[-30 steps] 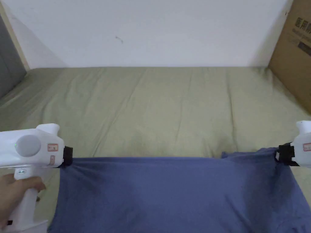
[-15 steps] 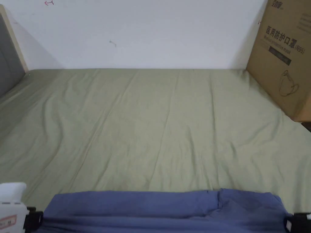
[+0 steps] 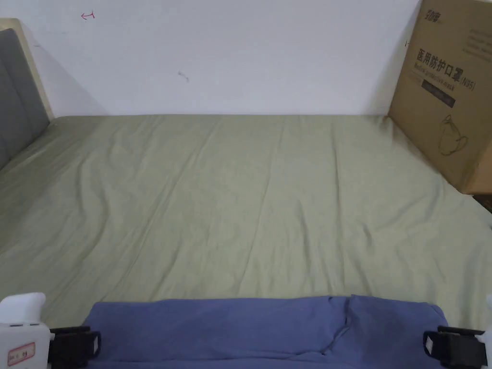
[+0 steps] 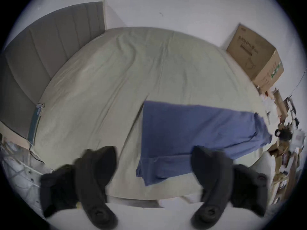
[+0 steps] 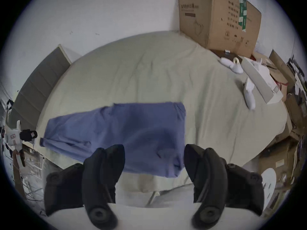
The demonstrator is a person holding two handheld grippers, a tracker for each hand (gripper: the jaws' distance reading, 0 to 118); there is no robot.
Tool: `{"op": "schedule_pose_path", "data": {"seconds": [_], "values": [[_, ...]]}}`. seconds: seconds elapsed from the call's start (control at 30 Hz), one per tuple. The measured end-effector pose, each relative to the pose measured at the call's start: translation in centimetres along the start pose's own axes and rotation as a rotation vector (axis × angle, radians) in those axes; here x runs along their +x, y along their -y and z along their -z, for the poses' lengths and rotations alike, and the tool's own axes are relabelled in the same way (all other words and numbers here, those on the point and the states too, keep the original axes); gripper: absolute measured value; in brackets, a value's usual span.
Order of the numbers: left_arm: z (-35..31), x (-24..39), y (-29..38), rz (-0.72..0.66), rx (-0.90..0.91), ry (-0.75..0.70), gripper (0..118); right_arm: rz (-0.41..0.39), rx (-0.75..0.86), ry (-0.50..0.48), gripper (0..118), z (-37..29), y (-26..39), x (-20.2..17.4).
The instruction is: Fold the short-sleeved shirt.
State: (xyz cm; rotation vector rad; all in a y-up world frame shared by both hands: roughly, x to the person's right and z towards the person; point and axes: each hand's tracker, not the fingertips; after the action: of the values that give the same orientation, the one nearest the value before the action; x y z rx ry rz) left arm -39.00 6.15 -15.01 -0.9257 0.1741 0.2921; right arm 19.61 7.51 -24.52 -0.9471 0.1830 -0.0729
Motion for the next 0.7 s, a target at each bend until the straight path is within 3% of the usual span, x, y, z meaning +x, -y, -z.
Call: {"op": "schedule_pose_path", "data": {"seconds": [0.03, 0.07, 0.13, 0.23, 0.37, 0.4, 0.53, 0.6, 0.63, 0.7], "values": [[-0.3, 0.1, -0.2, -0.009, 0.012, 0.017, 33, -0.03, 0.035, -0.017, 46, -0.2, -0.3, -1.2], [-0.4, 0.3, -0.2, -0.013, 0.014, 0.027, 1, -0.051, 0.06, -0.004, 5, -0.2, -0.4, -2.3], [-0.3, 0.4, 0.1, -0.022, 0.018, 0.035, 0, -0.063, 0.1, 0.056, 0, 0.5, -0.2, -4.8], [0.2, 0.6, 1.2, -0.037, 0.01, 0.023, 0, -0.121, 0.07, 0.026, 0, 3.0, 1.0, -9.1], [0.0, -1.1, 2.3, -0.111, -0.001, 0.07, 0, -0.125, 0.02, -0.108, 0, 5.1, 2.1, -12.6], [-0.2, -1.9, 2.4, -0.136, 0.011, 0.083, 3, -0.16, 0.004, -0.123, 0, 5.6, 2.3, -13.7], [-0.2, -4.4, 2.3, -0.277, 0.046, 0.136, 95, -0.233, -0.033, -0.15, 0, 6.7, 2.7, -16.3], [0.4, -4.8, 2.3, -0.315, 0.038, 0.157, 101, -0.236, -0.039, -0.168, 0, 7.1, 3.0, -17.1], [1.0, -5.1, 2.3, -0.329, 0.03, 0.178, 111, -0.239, -0.046, -0.183, 0, 7.0, 3.0, -17.4], [2.7, -5.8, 2.6, -0.378, 0.011, 0.227, 114, -0.245, -0.055, -0.197, 0, 7.2, 3.2, -17.7]]}}
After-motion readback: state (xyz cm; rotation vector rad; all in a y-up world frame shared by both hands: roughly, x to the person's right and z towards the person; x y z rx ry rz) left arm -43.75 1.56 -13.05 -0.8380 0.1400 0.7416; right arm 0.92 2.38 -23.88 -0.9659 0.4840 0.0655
